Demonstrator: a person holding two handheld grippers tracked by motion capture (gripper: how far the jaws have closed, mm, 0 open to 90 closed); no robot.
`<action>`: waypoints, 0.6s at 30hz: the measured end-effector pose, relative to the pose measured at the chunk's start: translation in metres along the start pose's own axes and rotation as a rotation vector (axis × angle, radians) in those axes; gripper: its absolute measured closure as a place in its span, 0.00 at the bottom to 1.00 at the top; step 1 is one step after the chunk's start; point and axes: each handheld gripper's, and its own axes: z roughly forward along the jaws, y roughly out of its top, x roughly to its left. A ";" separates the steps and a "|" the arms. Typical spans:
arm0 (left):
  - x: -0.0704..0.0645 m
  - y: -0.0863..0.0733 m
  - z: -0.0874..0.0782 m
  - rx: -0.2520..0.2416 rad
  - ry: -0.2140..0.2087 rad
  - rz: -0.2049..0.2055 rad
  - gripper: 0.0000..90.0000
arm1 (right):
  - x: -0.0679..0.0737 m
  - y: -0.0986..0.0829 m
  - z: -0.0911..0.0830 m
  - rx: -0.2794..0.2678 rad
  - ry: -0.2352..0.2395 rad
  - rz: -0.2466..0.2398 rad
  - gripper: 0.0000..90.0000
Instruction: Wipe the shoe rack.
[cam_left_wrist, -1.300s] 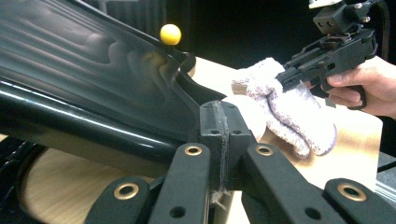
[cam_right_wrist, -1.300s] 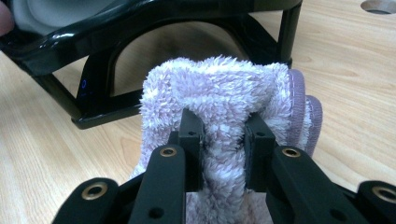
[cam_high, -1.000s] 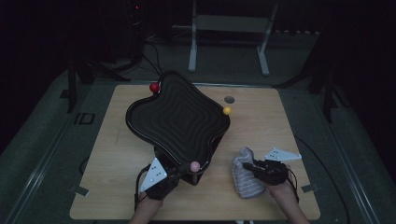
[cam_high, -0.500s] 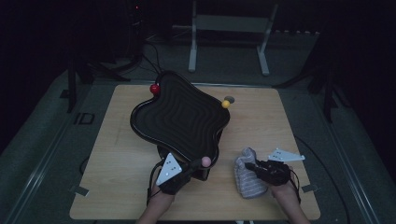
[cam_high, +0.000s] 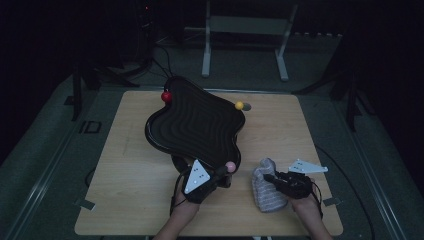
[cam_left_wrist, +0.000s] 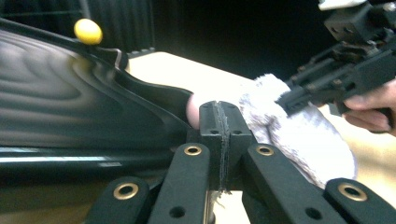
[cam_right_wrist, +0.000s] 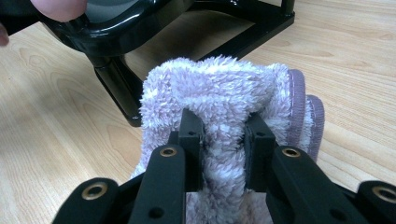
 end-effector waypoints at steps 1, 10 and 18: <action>0.003 0.002 0.001 0.007 0.004 -0.005 1.00 | 0.000 0.000 0.000 0.000 -0.001 0.000 0.82; 0.004 0.008 0.015 0.013 0.020 -0.009 1.00 | 0.000 0.000 0.000 -0.001 -0.003 0.001 0.82; 0.002 0.013 0.032 0.018 0.013 -0.006 1.00 | 0.000 -0.001 0.000 0.003 0.000 0.001 0.82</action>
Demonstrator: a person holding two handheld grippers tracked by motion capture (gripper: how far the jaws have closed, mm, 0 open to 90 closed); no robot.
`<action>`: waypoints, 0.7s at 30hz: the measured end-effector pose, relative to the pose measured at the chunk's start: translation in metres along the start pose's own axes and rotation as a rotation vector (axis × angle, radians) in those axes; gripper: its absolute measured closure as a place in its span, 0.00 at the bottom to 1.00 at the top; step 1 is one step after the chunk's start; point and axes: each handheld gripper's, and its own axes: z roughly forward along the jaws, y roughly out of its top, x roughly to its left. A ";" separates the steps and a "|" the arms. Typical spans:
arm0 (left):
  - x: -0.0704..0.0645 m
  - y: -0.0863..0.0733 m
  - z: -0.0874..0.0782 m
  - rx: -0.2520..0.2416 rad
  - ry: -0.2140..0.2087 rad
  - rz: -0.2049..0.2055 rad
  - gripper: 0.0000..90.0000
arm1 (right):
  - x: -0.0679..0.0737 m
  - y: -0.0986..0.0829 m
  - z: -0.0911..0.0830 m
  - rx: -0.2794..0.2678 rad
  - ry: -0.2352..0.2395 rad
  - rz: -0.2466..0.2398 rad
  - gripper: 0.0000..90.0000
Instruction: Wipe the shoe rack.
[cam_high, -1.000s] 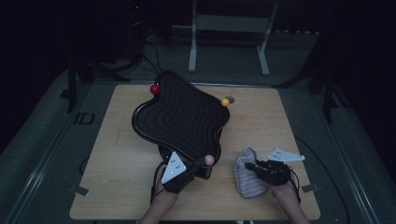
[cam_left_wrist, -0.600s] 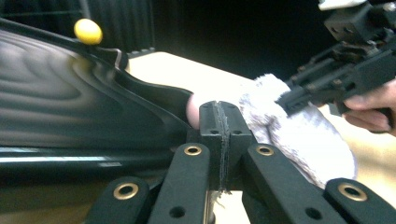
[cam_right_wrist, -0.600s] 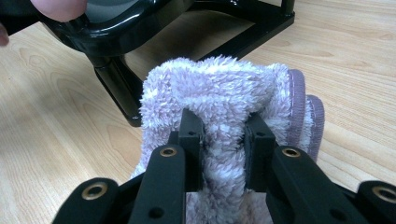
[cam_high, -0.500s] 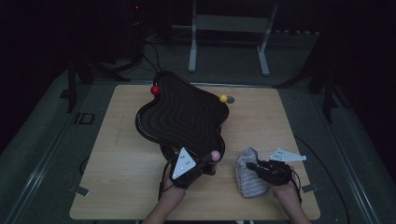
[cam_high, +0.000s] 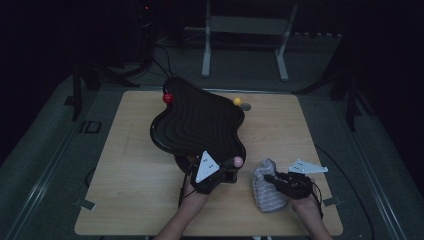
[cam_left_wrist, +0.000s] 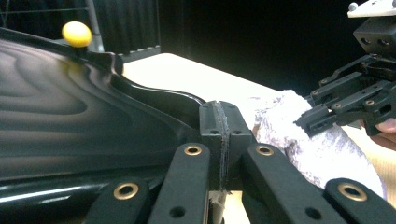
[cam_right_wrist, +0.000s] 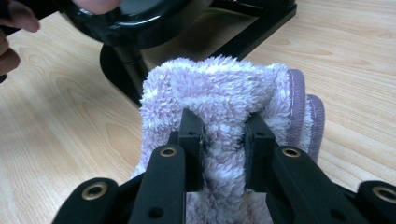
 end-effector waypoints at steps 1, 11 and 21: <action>0.000 0.002 0.004 0.007 -0.002 0.004 1.00 | 0.000 0.000 0.001 -0.001 0.001 0.000 0.82; 0.001 -0.003 -0.038 -0.088 -0.041 0.026 0.72 | -0.002 0.000 -0.001 -0.006 -0.003 0.010 0.82; 0.032 -0.042 -0.098 -0.114 0.035 -0.016 0.57 | -0.001 0.002 -0.002 -0.013 -0.007 0.007 0.82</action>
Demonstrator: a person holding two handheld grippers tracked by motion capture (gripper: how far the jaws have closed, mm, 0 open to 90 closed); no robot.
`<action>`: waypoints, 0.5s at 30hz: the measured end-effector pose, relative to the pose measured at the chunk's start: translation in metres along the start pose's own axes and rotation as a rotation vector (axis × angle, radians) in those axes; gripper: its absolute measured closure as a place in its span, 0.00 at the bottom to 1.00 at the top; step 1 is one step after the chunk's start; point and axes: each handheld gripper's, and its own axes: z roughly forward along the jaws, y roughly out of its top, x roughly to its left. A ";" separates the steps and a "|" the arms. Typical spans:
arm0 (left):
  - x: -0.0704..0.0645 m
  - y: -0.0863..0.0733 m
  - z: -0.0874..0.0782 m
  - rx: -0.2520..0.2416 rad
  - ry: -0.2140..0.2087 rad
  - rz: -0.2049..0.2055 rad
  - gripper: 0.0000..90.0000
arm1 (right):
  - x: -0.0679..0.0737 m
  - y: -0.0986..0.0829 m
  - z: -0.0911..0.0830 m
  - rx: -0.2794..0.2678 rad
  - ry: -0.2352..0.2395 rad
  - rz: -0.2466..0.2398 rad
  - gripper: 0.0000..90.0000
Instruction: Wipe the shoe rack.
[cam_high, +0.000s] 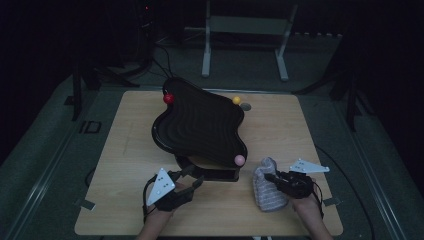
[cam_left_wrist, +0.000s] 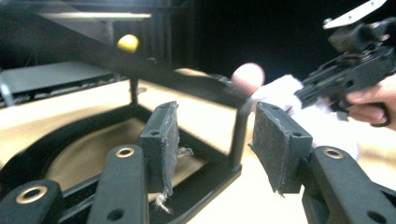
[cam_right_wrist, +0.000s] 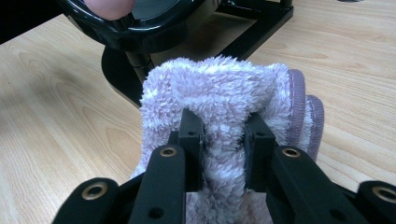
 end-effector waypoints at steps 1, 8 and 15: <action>0.009 -0.007 -0.005 0.011 0.024 -0.020 0.57 | 0.000 0.000 0.000 0.000 -0.001 0.001 0.82; 0.038 -0.018 -0.003 0.027 0.122 -0.041 0.57 | 0.001 0.000 0.000 -0.002 0.000 0.001 0.82; 0.066 -0.027 0.009 0.050 0.194 -0.063 0.57 | 0.000 0.000 0.000 -0.001 0.001 -0.001 0.82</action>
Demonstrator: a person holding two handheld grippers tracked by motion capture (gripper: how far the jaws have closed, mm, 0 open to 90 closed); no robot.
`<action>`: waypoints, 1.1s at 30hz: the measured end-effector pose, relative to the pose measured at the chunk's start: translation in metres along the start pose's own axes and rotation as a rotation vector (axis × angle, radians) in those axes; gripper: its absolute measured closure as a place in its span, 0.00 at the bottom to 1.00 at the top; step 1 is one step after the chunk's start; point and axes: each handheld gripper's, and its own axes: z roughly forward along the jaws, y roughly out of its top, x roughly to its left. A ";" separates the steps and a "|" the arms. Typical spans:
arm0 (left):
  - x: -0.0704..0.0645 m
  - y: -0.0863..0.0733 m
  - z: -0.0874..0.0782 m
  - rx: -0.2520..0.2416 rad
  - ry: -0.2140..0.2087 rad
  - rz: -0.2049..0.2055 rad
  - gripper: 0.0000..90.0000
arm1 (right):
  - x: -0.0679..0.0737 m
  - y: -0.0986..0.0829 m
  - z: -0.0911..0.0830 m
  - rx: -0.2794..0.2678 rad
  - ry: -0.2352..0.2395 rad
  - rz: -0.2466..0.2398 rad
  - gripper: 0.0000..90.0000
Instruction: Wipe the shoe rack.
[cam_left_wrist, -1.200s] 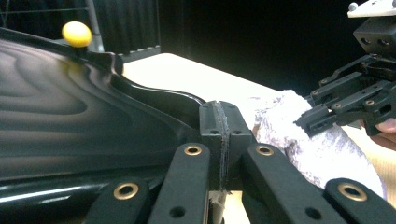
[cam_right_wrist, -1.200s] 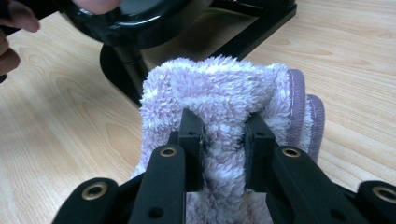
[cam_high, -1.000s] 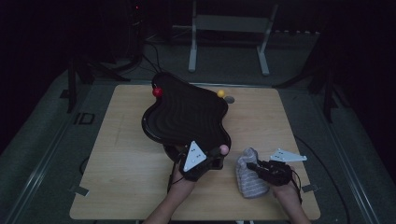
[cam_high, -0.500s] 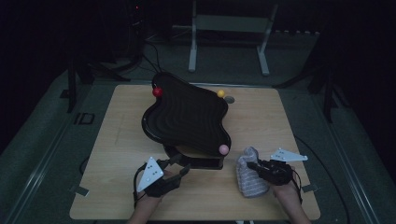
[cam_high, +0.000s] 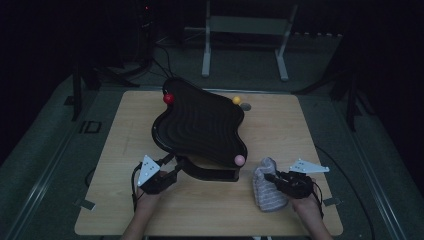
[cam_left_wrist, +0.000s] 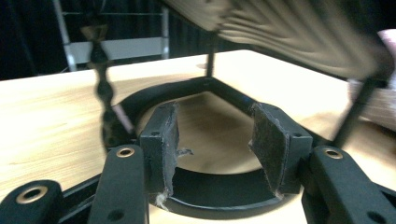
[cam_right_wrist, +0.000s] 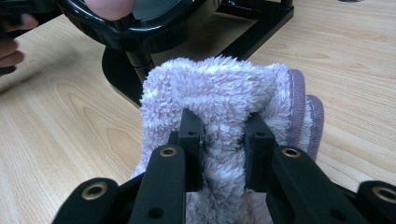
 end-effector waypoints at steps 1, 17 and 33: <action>0.009 -0.001 0.008 0.009 0.015 -0.009 0.57 | 0.000 0.000 0.000 0.000 0.001 -0.001 0.82; 0.063 0.014 0.058 -0.017 0.099 -0.006 0.55 | -0.002 -0.001 -0.002 -0.007 0.012 0.005 0.82; 0.082 0.042 0.081 -0.030 0.051 0.018 0.65 | -0.005 -0.003 -0.003 -0.010 0.015 0.011 0.82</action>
